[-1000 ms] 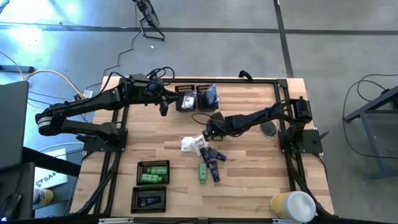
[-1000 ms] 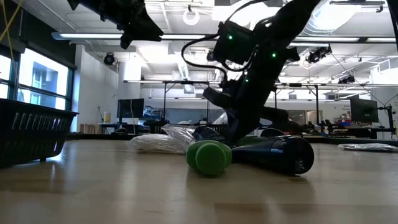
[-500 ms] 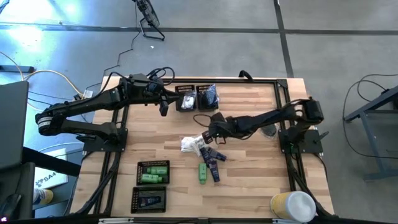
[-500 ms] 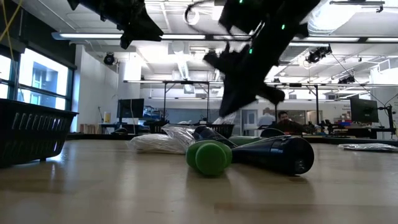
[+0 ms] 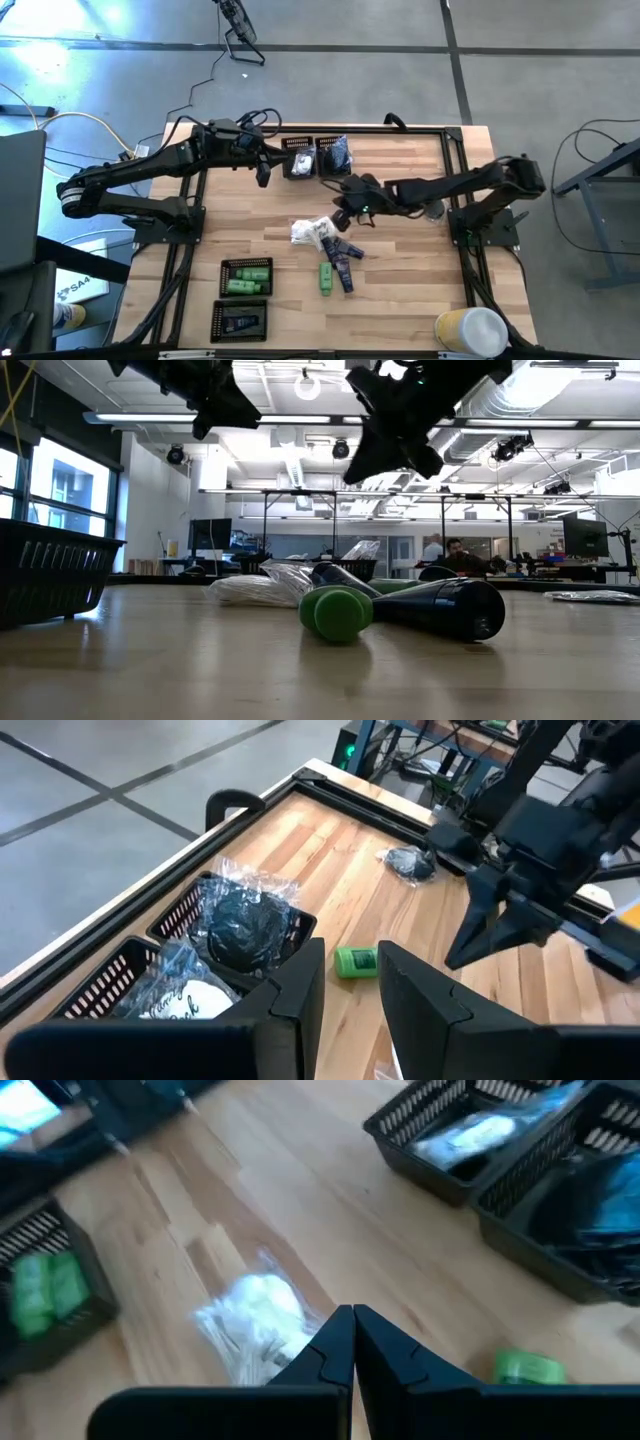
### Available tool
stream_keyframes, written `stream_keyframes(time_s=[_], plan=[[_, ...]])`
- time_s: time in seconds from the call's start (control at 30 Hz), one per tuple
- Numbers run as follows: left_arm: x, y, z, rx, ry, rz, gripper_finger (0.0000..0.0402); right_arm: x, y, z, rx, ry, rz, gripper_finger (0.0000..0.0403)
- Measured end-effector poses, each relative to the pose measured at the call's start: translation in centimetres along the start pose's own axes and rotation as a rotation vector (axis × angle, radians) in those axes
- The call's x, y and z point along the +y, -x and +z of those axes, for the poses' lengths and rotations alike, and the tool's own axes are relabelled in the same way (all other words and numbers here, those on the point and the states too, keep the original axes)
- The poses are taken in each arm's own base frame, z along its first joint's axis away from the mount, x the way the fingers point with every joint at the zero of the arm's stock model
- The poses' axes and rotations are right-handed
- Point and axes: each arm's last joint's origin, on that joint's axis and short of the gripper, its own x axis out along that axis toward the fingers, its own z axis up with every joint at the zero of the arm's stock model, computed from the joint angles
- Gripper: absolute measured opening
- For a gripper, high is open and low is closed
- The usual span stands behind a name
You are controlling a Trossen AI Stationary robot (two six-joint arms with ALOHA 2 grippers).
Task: Pick & Place Travel size toiletries
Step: Put the green shampoo into the middle left basket
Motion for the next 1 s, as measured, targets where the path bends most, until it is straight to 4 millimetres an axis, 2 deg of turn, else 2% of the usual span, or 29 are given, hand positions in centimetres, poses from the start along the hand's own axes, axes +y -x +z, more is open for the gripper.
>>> stream_keyframes(time_s=[0.23, 0.5, 0.6, 0.87, 1.0], plan=[[0.0, 0.0, 0.0, -0.003, -0.080, 0.000, 0.0093, -1.1, 0.7, -0.8, 0.143, -0.118, -0.070, 0.0002], [0.0, 0.0, 0.0, -0.003, -0.106, 0.002, 0.0093, -1.5, 1.2, -1.0, 0.245, -0.098, -0.182, 0.0002], [0.0, 0.0, 0.0, -0.002, -0.105, 0.002, 0.0093, -1.7, 1.4, -1.0, 0.265, -0.092, -0.187, 0.0002], [0.0, 0.0, -0.1, 0.013, -0.103, 0.004, 0.0093, -2.1, 1.5, -1.9, 0.472, -0.009, -0.106, 0.0004], [0.0, 0.0, -0.1, 0.012, -0.103, 0.001, 0.0093, -2.3, 1.5, -2.1, 0.504, -0.006, -0.111, 0.0029]])
